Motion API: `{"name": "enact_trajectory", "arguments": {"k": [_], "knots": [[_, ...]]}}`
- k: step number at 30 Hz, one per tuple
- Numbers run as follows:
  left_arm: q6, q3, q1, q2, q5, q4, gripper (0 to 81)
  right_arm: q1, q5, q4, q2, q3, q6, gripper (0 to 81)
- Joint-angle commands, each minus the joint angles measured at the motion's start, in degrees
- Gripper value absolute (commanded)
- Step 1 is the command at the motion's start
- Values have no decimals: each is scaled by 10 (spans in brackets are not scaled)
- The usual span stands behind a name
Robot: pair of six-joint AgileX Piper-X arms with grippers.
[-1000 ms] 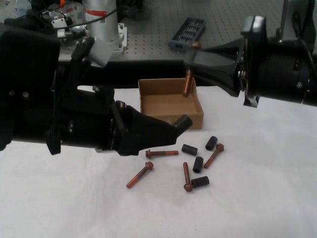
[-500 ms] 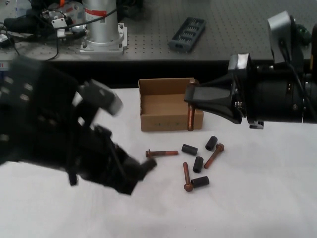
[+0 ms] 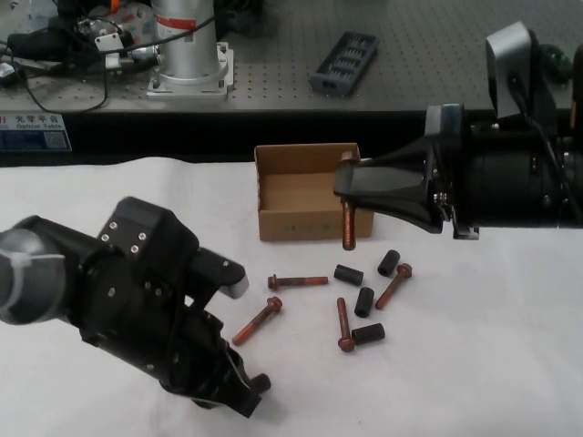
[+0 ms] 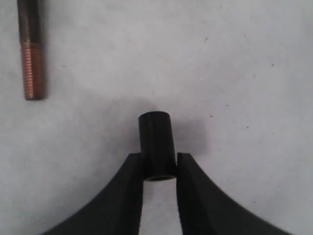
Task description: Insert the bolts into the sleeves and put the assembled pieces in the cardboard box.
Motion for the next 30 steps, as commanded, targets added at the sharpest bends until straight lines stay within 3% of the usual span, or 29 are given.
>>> {"name": "enact_trajectory", "arguments": {"k": [1,3,8,10,19,25,30], "knots": [[-14,-3,1,7,3,-1,2,-3,-22,-5,1,-3,-10,28],[-15,-3,1,10,3,-1,64,-3,-28,-5,1,-3,-16,28],[-15,-3,1,10,3,-1,354,-5,-39,-5,1,-3,-18,28],[-15,-3,1,10,3,-1,403,-5,-40,-5,1,-3,-18,28],[-5,-4,-14,10,-2,-1,400,-5,-51,-5,1,-3,-22,28],[55,-4,-38,10,-20,-5,337,-5,-51,-5,1,-3,-22,28],[57,-4,-40,10,-74,-41,329,-5,-53,-5,1,-3,-22,28]]}}
